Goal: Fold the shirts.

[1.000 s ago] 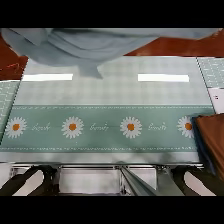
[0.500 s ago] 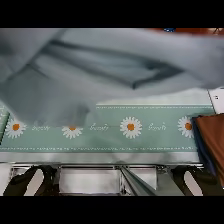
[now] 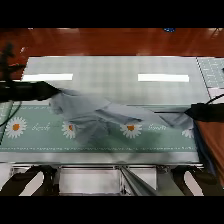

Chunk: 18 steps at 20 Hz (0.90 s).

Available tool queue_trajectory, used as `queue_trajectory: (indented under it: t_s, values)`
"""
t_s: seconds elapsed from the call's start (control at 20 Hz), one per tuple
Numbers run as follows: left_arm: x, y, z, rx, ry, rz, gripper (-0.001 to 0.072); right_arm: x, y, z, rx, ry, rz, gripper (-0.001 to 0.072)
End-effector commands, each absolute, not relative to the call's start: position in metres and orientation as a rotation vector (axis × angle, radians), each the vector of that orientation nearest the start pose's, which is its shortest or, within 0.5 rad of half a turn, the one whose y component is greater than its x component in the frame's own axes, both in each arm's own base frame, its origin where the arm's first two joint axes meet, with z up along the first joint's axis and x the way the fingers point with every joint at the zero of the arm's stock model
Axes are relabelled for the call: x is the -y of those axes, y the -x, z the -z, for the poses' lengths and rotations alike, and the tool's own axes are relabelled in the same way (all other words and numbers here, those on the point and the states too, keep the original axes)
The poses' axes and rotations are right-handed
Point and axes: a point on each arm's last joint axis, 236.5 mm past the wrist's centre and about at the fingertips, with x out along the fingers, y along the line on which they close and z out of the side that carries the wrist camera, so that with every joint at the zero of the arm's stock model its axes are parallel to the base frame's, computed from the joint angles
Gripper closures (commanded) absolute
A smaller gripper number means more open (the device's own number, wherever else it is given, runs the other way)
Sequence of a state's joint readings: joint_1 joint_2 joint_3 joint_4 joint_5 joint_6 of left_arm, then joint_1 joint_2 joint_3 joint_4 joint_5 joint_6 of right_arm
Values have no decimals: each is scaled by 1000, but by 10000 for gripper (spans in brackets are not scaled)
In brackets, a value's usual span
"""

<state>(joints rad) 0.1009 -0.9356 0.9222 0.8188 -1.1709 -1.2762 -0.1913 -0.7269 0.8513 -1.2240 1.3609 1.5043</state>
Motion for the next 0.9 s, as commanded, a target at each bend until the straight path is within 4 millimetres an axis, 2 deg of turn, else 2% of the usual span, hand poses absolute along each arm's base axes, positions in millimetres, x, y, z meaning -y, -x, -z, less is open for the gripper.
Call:
queue_trajectory:
  t_s: [0.0,0.1,0.2,0.3,0.45,0.5,0.55,0.6,0.7,0.75,0.85]
  values:
    - [126,-370,-14,-1086,570,400,688,-21,-289,-5,-1240,-384,-75,687]
    - [128,-404,2,-1094,644,376,688,-14,-320,19,-1250,-415,-46,687]
    - [133,-431,11,-1117,686,389,688,-12,-356,33,-1241,-467,-37,687]
    - [137,-454,13,-1120,700,410,688,-10,-398,35,-1204,-516,-39,687]
    - [136,-484,4,-1082,686,426,675,-16,-459,23,-1115,-632,-67,669]
    - [137,-489,-1,-1073,681,435,515,-19,-474,18,-1084,-674,-75,485]
    - [135,-491,-7,-1072,666,447,199,-20,-485,13,-1063,-691,-86,286]
    - [124,-492,-12,-1077,626,445,197,-16,-492,5,-1050,-681,-92,300]
    - [83,-484,-22,-1150,615,376,197,2,-498,-21,-1022,-684,-96,301]
    - [56,-475,-27,-1193,617,338,197,14,-495,-33,-1024,-692,-97,301]
    - [14,-449,-38,-1248,664,312,197,43,-475,-51,-1051,-705,-91,303]
